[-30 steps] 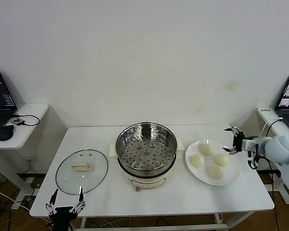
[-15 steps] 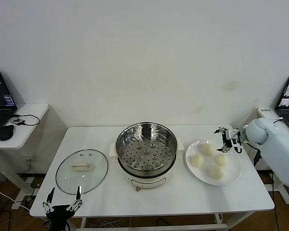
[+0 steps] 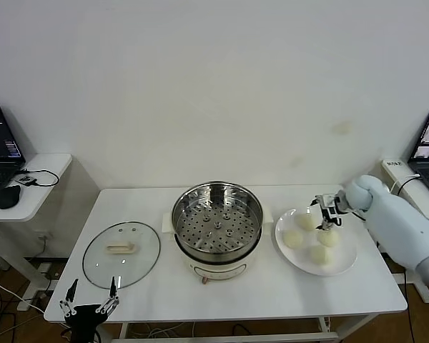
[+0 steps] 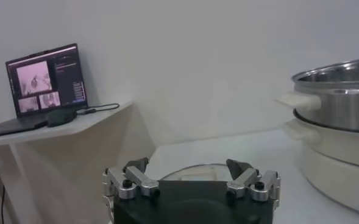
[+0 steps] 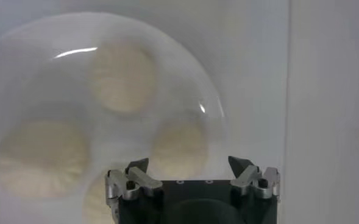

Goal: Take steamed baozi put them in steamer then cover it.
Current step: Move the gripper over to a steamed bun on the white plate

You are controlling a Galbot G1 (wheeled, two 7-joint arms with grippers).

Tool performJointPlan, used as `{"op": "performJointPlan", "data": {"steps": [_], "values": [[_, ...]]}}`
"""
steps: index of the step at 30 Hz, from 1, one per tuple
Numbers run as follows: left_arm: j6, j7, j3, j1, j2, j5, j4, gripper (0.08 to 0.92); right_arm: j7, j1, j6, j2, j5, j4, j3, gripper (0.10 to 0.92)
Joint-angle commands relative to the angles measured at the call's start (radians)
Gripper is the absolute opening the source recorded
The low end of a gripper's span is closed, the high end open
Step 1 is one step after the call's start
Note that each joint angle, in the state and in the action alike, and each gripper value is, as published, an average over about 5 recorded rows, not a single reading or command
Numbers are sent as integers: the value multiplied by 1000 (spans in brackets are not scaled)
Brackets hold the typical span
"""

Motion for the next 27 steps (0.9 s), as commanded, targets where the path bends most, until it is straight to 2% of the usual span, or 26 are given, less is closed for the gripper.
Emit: {"op": "performJointPlan", "data": {"steps": [1, 16, 27], "values": [[-3, 0, -6, 4, 1, 0, -2, 823, -3, 16, 4, 44, -38, -68, -20, 788], [-15, -2, -10, 15, 1, 7, -9, 823, 19, 14, 14, 97, -74, -133, 3, 708], [-18, -3, -13, 16, 2, 6, -7, 823, 13, 23, 14, 106, -85, -150, 2, 564]]}}
